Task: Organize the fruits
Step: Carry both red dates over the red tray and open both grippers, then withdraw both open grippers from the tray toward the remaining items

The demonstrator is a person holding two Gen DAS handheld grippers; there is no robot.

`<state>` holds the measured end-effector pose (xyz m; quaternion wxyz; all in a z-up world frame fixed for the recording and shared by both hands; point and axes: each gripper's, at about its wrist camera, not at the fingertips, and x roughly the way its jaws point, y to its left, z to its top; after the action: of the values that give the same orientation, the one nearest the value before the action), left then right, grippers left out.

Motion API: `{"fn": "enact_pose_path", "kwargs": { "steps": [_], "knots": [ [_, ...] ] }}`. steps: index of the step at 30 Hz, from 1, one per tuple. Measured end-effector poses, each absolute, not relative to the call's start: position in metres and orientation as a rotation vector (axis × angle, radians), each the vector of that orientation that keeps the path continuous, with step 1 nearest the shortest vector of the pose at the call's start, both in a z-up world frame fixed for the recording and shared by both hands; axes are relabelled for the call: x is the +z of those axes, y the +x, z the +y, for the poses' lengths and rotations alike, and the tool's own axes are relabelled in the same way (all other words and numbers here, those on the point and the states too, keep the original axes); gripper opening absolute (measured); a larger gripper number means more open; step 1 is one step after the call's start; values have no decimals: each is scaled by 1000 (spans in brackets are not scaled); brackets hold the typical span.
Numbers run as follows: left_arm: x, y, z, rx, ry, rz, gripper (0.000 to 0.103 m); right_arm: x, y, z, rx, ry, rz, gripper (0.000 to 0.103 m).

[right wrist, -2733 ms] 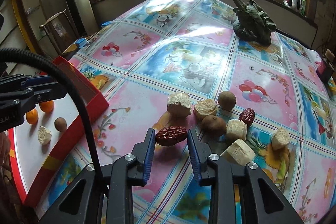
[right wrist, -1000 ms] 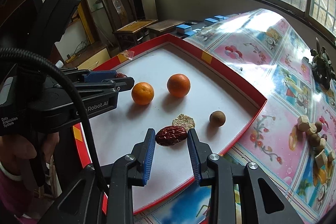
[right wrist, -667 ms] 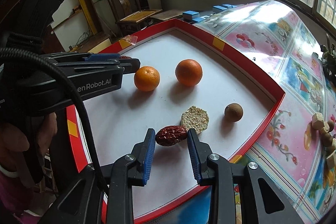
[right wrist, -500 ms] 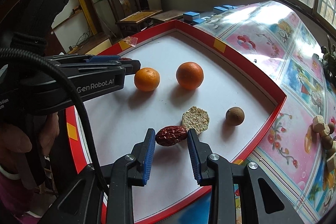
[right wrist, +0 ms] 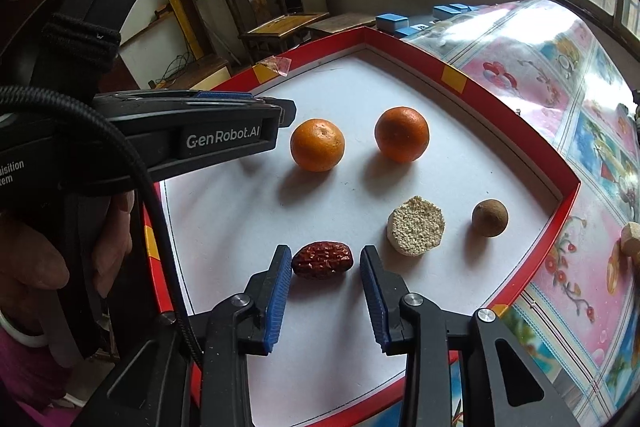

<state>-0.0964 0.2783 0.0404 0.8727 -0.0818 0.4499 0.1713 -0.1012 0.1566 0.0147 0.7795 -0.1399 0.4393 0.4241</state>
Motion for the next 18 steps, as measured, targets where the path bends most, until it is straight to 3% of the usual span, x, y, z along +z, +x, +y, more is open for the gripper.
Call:
{"fn": "enact_pose_path", "kwargs": {
  "steps": [1, 2, 18],
  "knots": [
    [42, -97, 278, 357, -178, 932, 65, 16, -102, 155, 917, -299, 946, 35],
    [44, -99, 278, 363, -185, 917, 68, 18, -102, 153, 915, -294, 942, 35],
    [64, -97, 226, 278, -146, 872, 69, 51, -100, 91, 798, -193, 873, 37]
  ]
}}
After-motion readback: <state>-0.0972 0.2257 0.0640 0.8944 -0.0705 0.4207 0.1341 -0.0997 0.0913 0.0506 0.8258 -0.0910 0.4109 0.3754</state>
